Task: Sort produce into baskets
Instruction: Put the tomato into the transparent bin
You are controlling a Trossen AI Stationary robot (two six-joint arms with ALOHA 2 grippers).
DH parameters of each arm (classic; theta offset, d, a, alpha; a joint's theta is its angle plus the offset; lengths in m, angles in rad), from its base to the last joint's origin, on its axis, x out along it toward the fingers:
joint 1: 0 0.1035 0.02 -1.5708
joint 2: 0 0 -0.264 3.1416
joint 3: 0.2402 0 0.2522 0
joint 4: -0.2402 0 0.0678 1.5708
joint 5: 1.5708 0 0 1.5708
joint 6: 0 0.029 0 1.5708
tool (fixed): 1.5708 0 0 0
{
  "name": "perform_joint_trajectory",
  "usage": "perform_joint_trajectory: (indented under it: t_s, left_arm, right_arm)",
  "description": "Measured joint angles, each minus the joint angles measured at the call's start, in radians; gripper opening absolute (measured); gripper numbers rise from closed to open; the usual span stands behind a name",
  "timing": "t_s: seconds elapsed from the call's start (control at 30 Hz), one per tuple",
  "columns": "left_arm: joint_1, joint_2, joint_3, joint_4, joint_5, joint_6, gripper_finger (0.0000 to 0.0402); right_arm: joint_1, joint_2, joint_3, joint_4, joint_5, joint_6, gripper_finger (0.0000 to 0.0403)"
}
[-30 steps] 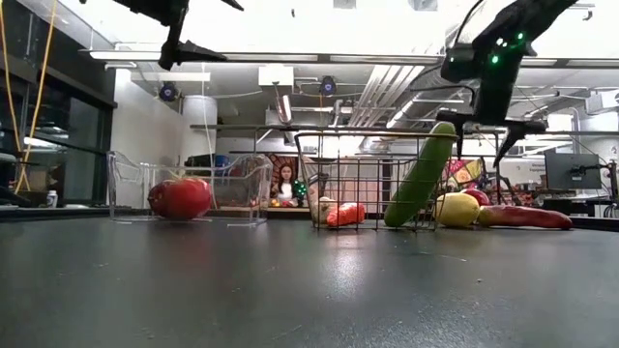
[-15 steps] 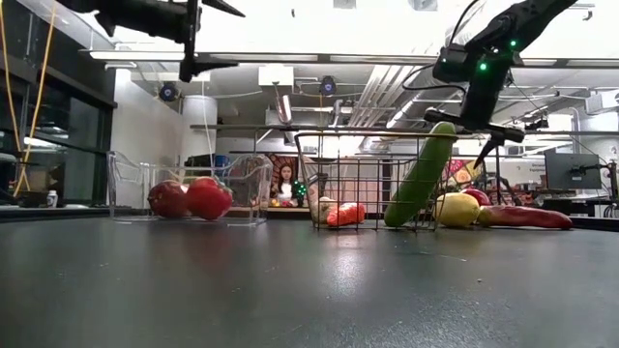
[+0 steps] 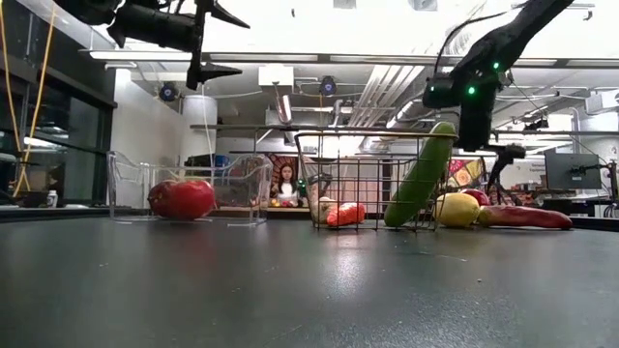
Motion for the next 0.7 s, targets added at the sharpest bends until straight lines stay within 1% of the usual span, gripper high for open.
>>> perform_joint_trajectory:
  t_s: [0.07, 0.13, 0.2, 0.43, 0.5, 0.57, 0.7]
  left_arm:
    - [0.005, 0.0, 0.0, 0.002, 0.0, -0.008, 0.039]
    - [0.009, 0.0, 0.0, 0.001, 0.0, -0.01, 0.039]
    - [0.011, 0.0, 0.0, 0.002, -0.001, -0.009, 0.039]
    - [0.01, 0.0, 0.0, 0.001, -0.001, -0.01, 0.039]
    - [0.01, 0.0, 0.0, 0.001, -0.002, -0.009, 0.039]
    - [0.01, 0.0, 0.0, 0.001, -0.003, -0.01, 0.039]
    - [0.01, 0.0, 0.0, 0.0, -0.003, -0.009, 0.039]
  right_arm:
    - [-0.008, 0.018, 0.0, -0.018, -0.061, -0.017, 0.0391]
    - [-0.009, 0.034, 0.0, -0.027, -0.068, -0.053, 0.0385]
    - [-0.008, 0.042, 0.0, -0.024, -0.035, -0.053, 0.0382]
    - [-0.017, 0.049, 0.0, -0.047, 0.059, 0.117, 0.0381]
    - [-0.024, 0.066, 0.0, -0.054, 0.064, 0.164, 0.0381]
    - [-0.035, 0.086, 0.0, -0.023, 0.05, 0.177, 0.0381]
    - [-0.042, 0.144, 0.0, 0.032, -0.024, 0.18, 0.0381]
